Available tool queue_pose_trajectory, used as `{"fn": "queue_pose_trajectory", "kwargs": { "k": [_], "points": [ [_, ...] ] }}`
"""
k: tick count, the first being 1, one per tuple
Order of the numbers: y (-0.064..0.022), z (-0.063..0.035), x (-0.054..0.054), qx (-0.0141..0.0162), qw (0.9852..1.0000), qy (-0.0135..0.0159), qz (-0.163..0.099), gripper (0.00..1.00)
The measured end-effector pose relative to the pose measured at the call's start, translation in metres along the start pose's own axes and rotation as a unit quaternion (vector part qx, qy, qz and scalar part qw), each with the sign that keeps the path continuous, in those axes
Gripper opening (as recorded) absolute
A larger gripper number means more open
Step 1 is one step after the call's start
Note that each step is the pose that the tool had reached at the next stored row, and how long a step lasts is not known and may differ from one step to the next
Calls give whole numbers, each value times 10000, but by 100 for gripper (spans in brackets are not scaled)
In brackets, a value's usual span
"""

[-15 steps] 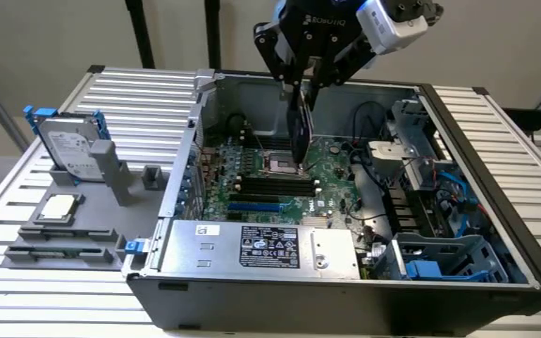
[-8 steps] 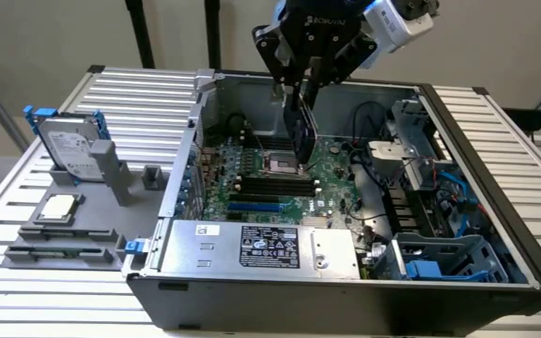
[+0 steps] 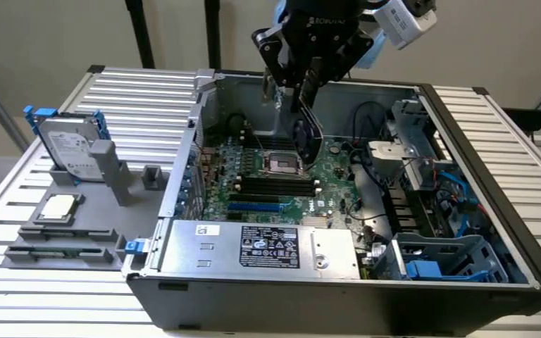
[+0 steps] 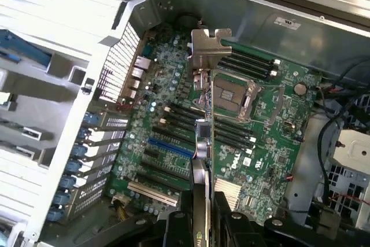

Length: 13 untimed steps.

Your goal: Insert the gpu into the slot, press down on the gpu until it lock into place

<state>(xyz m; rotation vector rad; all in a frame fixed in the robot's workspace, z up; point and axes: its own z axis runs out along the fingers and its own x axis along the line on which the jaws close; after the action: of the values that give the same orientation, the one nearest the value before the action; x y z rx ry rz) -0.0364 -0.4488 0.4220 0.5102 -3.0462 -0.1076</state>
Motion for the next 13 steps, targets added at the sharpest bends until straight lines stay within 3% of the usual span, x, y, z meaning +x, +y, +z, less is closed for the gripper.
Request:
{"fn": "queue_pose_trajectory", "kwargs": {
  "k": [4, 7, 13],
  "points": [
    [0, 1, 0, 14, 9993, 28, -363, 26],
    [0, 2, 0, 25, 9980, 49, -635, 26],
    [0, 3, 0, 46, 9930, 91, -1176, 26]
  ]
}}
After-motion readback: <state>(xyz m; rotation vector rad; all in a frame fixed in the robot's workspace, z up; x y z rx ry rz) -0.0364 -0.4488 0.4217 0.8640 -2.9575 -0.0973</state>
